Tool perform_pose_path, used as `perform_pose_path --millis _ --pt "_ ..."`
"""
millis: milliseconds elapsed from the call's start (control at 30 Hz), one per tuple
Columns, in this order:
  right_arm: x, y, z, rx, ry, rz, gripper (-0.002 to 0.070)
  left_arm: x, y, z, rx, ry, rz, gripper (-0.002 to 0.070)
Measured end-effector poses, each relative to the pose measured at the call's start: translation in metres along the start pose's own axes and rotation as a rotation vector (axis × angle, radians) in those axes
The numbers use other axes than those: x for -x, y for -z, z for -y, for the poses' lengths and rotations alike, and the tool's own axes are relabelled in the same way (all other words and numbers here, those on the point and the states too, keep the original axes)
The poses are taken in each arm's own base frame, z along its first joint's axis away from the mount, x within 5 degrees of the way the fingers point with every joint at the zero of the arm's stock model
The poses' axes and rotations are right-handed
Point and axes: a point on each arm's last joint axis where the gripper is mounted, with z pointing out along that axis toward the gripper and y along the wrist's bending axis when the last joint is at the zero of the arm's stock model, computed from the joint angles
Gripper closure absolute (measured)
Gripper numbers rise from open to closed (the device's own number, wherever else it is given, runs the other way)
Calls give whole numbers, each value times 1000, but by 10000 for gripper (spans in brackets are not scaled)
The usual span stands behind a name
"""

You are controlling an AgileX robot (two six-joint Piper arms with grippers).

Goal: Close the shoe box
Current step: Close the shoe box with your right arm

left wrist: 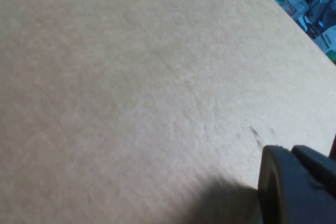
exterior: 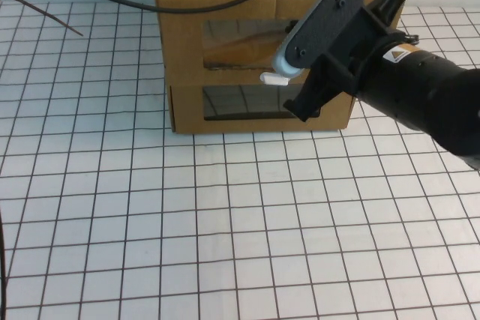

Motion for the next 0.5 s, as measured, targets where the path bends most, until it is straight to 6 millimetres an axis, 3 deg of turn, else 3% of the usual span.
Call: perform_pose_path --millis 367,500 --pt "-7 -57 0 -1 -12 -38 690 0 0 1 -4 -3 -2 680" --pt "-11 -77 9 5 -23 -50 690 0 0 1 -4 -3 -4 680"
